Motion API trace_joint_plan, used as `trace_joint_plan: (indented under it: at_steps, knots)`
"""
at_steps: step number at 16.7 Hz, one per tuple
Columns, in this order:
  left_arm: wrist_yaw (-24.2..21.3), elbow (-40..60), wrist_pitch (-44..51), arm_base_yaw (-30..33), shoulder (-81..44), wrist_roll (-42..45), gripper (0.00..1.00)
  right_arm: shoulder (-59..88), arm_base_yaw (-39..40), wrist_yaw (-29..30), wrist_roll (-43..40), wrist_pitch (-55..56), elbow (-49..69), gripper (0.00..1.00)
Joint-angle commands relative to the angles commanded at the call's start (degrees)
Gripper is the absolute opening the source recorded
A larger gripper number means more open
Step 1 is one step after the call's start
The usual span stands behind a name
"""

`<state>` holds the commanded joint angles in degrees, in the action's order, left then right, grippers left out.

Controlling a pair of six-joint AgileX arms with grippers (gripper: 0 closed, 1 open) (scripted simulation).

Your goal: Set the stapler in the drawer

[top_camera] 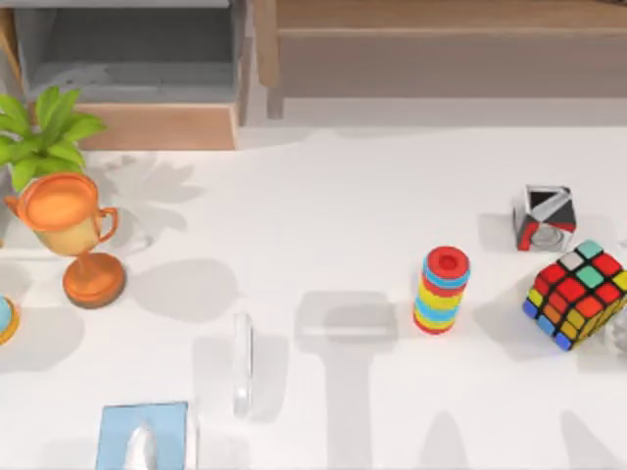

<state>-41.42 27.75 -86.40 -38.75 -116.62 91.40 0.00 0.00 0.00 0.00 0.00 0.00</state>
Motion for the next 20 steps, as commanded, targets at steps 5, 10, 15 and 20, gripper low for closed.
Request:
trace_joint_plan:
  at_steps: [5,10,15,20]
  knots:
    - [0.0,0.0,0.0,0.0,0.0,0.0,0.23,0.0,0.0,0.0,0.0,0.0,0.0,1.0]
    - [0.0,0.0,0.0,0.0,0.0,0.0,0.6,0.0,0.0,0.0,0.0,0.0,0.0,1.0]
    - [0.0,0.0,0.0,0.0,0.0,0.0,0.98,0.0,0.0,0.0,0.0,0.0,0.0,1.0]
    - [0.0,0.0,0.0,0.0,0.0,0.0,1.0,0.0,0.0,0.0,0.0,0.0,0.0,1.0]
